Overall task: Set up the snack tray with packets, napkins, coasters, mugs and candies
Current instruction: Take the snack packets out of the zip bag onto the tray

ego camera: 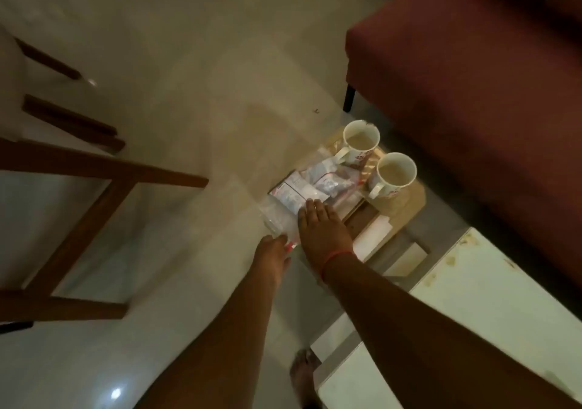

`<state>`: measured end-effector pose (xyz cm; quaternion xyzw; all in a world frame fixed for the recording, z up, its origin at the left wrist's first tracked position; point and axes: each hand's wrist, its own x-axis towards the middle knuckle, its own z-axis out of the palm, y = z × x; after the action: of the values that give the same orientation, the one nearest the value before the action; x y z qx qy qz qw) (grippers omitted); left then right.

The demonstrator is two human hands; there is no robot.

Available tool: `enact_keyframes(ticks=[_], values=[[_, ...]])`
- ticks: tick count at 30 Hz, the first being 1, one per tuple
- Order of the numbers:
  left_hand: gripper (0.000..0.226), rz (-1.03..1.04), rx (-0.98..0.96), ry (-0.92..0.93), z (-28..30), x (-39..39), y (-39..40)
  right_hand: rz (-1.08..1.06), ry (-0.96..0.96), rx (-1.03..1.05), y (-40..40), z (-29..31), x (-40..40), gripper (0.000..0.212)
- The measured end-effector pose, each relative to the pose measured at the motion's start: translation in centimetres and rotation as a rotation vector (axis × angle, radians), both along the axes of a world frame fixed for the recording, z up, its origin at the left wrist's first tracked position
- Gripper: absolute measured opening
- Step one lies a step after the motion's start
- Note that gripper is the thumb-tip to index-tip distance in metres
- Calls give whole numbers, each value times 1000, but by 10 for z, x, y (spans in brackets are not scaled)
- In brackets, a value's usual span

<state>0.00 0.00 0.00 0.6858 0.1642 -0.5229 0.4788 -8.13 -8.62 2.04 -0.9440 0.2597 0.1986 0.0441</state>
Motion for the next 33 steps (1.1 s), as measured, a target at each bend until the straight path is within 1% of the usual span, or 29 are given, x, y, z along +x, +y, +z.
enact_keyframes(ticks=[1, 2, 3, 4, 6, 8, 10, 15, 18, 20, 22, 25, 27, 29, 30, 31, 33], values=[[32, 44, -51, 40, -3, 1, -3, -1, 23, -8, -3, -6, 5, 57], [25, 37, -69, 60, -4, 3, -6, -17, 11, 18, -7, -8, 7, 56], [17, 27, -83, 62, -5, 6, -8, -24, -11, 31, -9, -13, 9, 56], [12, 0, -58, 38, -3, 9, -8, -15, -43, 41, -10, -14, 10, 56], [14, -2, -52, -19, -1, 12, -8, -14, -75, 67, -7, -16, 13, 55], [18, -5, -98, -99, 8, 14, -8, -12, -103, 72, -2, -9, 16, 53], [16, -3, -157, -173, 25, 15, -12, -34, -164, 107, 0, 2, 21, 53], [20, 68, -244, -372, 93, 8, -20, -125, -370, 187, 3, 68, 22, 53], [17, -9, -243, -544, 147, -12, -19, -185, -491, 241, 5, 115, 1, 55], [14, -61, -260, -633, 184, -35, -18, -216, -530, 264, 9, 147, -23, 56], [13, -141, -292, -699, 222, -68, -12, -248, -566, 263, 14, 177, -60, 57], [13, -279, -336, -753, 274, -130, 1, -273, -618, 269, 25, 223, -135, 61], [16, -363, -363, -747, 306, -181, 13, -310, -655, 325, 39, 258, -200, 58], [19, -432, -390, -685, 333, -237, 24, -438, -784, 490, 58, 293, -274, 46], [15, -444, -412, -631, 339, -260, 29, -485, -851, 549, 66, 305, -303, 41], [13, -450, -422, -574, 348, -287, 34, -508, -894, 553, 73, 318, -338, 39], [19, -424, -450, -430, 362, -341, 40, -563, -911, 533, 86, 336, -407, 40]])
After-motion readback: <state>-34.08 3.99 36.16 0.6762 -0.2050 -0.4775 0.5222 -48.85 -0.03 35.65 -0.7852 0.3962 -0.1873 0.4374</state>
